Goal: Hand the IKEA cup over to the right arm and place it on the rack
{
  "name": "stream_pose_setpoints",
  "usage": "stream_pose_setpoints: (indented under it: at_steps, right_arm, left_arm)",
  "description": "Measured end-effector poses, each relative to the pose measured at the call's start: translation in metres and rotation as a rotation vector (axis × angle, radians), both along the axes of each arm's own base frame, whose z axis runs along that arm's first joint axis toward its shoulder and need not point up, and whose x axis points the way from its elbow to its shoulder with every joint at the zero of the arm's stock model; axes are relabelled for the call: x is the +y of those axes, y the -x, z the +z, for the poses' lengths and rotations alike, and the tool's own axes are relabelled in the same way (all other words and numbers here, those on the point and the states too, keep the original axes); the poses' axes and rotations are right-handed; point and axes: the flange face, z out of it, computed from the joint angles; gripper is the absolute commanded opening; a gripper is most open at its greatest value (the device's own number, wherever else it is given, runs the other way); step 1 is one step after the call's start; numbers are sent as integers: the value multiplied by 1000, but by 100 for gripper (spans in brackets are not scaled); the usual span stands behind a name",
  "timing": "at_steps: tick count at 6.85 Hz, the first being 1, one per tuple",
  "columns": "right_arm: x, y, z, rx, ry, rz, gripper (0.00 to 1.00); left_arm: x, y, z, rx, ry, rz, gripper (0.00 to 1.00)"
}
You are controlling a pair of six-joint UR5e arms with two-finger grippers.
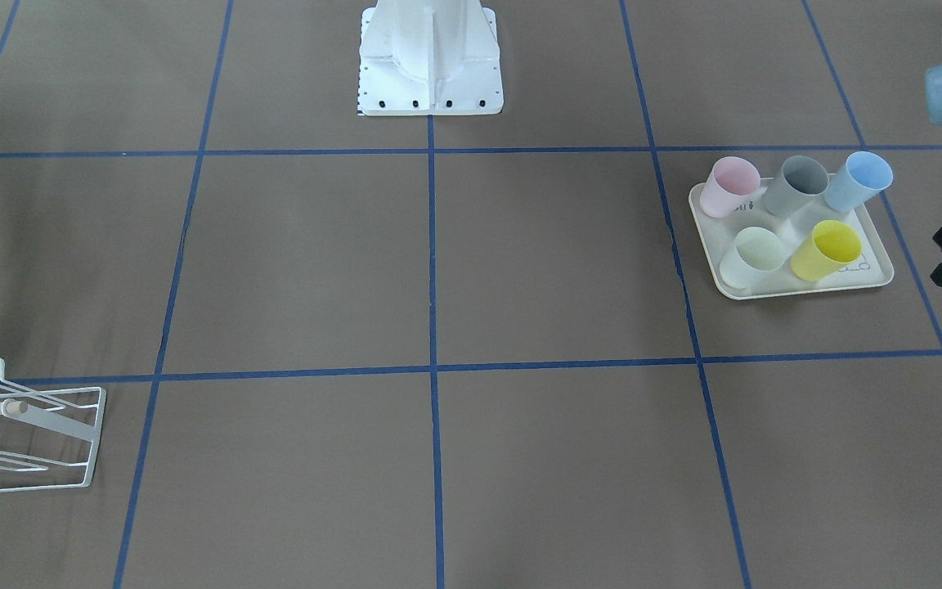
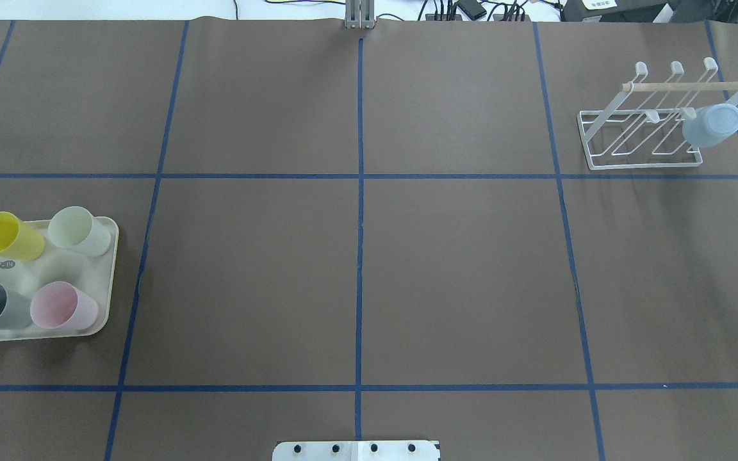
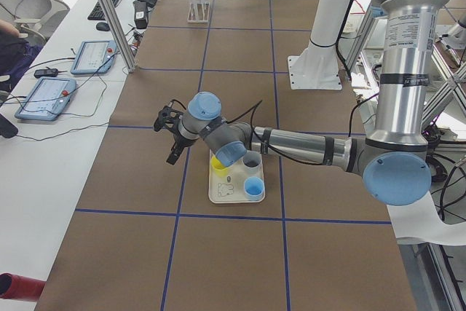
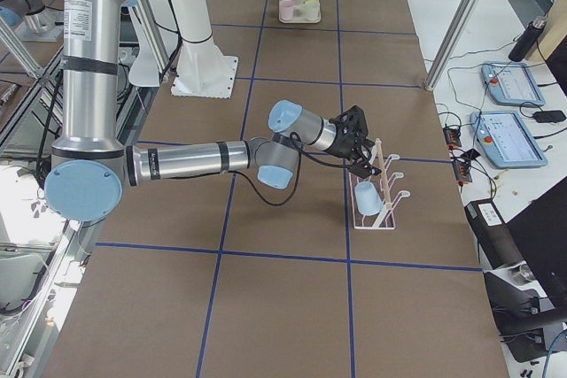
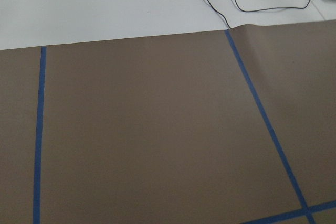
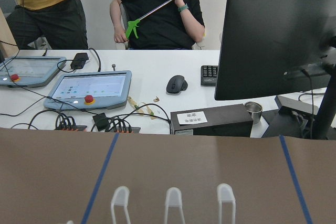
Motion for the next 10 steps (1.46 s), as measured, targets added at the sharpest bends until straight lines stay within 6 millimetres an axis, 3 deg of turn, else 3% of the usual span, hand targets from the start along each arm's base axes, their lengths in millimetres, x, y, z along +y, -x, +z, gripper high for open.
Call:
stream_pose_setpoints:
  at_steps: [2, 5, 6, 7, 8, 9, 10]
  right_arm:
    - [5, 6, -40, -190, 66, -56, 100]
    - [-5, 22, -111, -523, 184, -99, 100]
    - [-9, 25, -129, -593, 208, -110, 100]
    - [-12, 28, -143, -646, 227, -114, 100]
    - [-15, 30, -153, -681, 238, -116, 100]
    - [-17, 32, -159, -696, 241, -118, 100]
    - [-19, 34, -162, -700, 241, -120, 100]
  left_arm:
    - [25, -16, 28, -44, 15, 85, 100]
    - [56, -68, 51, -66, 48, 218, 99]
    - [65, -81, 56, -71, 56, 250, 92]
    - [71, -92, 59, -75, 62, 276, 63]
    - [76, -98, 62, -78, 68, 294, 52]
    - [79, -103, 65, -83, 78, 305, 35]
    - [80, -108, 68, -89, 93, 316, 0]
